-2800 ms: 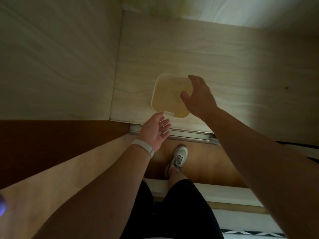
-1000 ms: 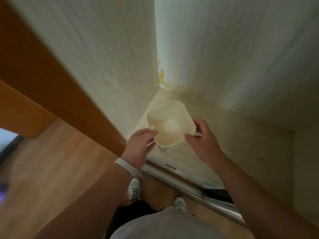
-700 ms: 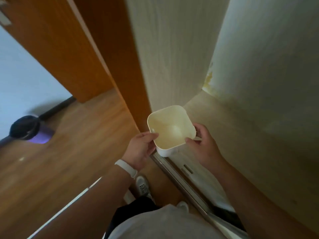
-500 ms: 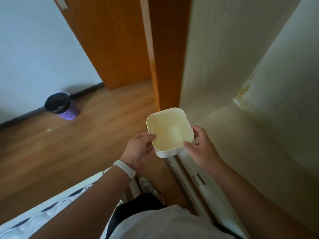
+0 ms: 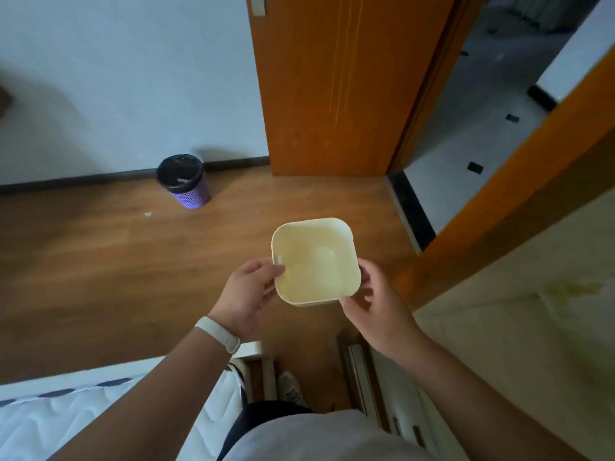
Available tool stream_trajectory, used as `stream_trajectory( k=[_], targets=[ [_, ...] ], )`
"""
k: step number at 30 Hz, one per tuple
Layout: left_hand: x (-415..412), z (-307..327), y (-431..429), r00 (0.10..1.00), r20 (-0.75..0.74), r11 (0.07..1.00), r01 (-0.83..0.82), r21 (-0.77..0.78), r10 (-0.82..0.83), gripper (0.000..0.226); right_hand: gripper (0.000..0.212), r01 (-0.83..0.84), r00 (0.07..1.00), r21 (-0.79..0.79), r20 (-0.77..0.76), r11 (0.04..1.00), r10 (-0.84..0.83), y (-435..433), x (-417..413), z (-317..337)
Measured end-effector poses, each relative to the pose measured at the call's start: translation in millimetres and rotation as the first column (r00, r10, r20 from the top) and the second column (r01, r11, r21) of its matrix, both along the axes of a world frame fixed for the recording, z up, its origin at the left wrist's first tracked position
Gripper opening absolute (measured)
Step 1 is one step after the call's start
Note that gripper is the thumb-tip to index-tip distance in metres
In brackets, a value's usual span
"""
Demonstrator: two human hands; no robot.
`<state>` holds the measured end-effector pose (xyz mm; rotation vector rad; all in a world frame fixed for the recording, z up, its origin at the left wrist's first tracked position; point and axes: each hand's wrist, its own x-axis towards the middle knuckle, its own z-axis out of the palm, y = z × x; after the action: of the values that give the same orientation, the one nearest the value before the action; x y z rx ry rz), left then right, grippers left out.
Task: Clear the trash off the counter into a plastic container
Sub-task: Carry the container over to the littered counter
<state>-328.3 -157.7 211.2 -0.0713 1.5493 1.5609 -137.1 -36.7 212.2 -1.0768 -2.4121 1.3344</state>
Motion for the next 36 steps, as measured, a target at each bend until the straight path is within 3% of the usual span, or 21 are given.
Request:
stream_trajectory(
  k=[11,22,27,31,36],
  targets=[
    [-134.1,-7.1,-37.2,0.953,-0.095,0.957,-0.288,0.026,0.289,0.009,0.062,-0.246,0.969,-0.048,-0.03,0.968,0.245,13.3,-192.1,5.1],
    [-205.1,1.9,-57.9,0.846,-0.146,0.856,-0.516,0.014,0.512,0.004,0.051,-0.494,0.867,-0.057,-0.106,0.868,0.487,24.9,-319.7,17.8],
    [-238.1,10.0,-57.1,0.803,-0.213,0.814,-0.579,-0.057,0.557,0.022,0.05,-0.643,0.765,-0.181,-0.199,0.744,0.613,46.9,-391.6,14.6],
    [-269.5,16.5,-45.7,0.71,-0.263,0.713,-0.694,-0.103,0.654,0.032,0.048,-0.745,0.667,-0.239,-0.294,0.623,0.684,63.9,-458.3,13.6],
    [-301.8,22.4,-4.1,0.624,-0.267,0.616,-0.778,-0.125,0.734,0.036,0.049,-0.803,0.592,-0.294,-0.289,0.519,0.752,105.3,-517.2,7.9]
  ],
)
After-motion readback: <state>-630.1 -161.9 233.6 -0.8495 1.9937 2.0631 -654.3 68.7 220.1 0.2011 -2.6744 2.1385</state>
